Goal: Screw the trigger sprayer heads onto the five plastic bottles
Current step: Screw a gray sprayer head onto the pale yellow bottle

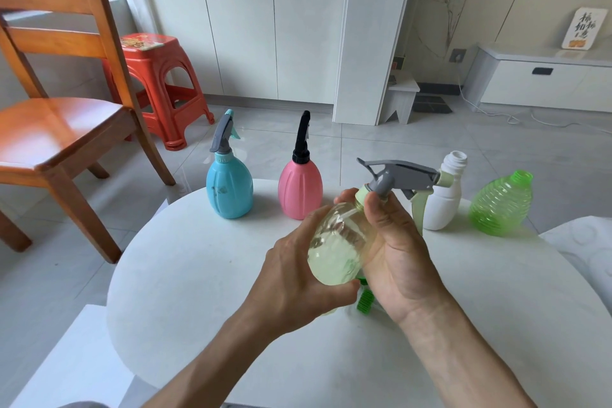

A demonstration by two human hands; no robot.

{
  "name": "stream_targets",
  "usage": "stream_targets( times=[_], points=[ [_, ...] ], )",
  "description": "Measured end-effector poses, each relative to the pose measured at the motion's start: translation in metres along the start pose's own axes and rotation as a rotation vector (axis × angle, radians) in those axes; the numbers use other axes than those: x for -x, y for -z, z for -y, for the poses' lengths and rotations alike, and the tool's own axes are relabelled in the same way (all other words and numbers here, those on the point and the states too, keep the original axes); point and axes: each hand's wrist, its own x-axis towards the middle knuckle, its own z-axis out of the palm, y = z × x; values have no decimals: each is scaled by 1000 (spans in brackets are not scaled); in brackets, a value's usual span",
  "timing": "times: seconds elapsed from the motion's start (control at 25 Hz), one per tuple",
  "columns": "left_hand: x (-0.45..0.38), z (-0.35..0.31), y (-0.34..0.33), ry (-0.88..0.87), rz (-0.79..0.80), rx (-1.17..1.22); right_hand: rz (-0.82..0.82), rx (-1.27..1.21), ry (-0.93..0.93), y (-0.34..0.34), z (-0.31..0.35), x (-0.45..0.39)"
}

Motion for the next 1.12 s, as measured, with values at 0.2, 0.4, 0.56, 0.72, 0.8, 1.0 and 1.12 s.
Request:
stream_targets(
  times=[0.2,0.4,0.56,0.72,0.8,1.0,1.12],
  points=[
    [-1,-1,-5,13,11,-6,-109,48,59,-3,-5,-2],
    [-4,2,-2,41,-10,63,-20,73,71,-2,-8,-3],
    [-3,1,2,21,-7,72,15,-2,50,0,-6,-2],
    [-2,1,0,10,21,63,-20,5,94,1,-5,-2],
    [-1,0,-1,18,27,58,-79,48,84,-1,-6,-2],
    [-2,1,-3,49,25,101,-37,69,117,-1,-3,-1],
    [-4,0,0,52,38,106,22,-3,99,7,3,-5]
  ],
)
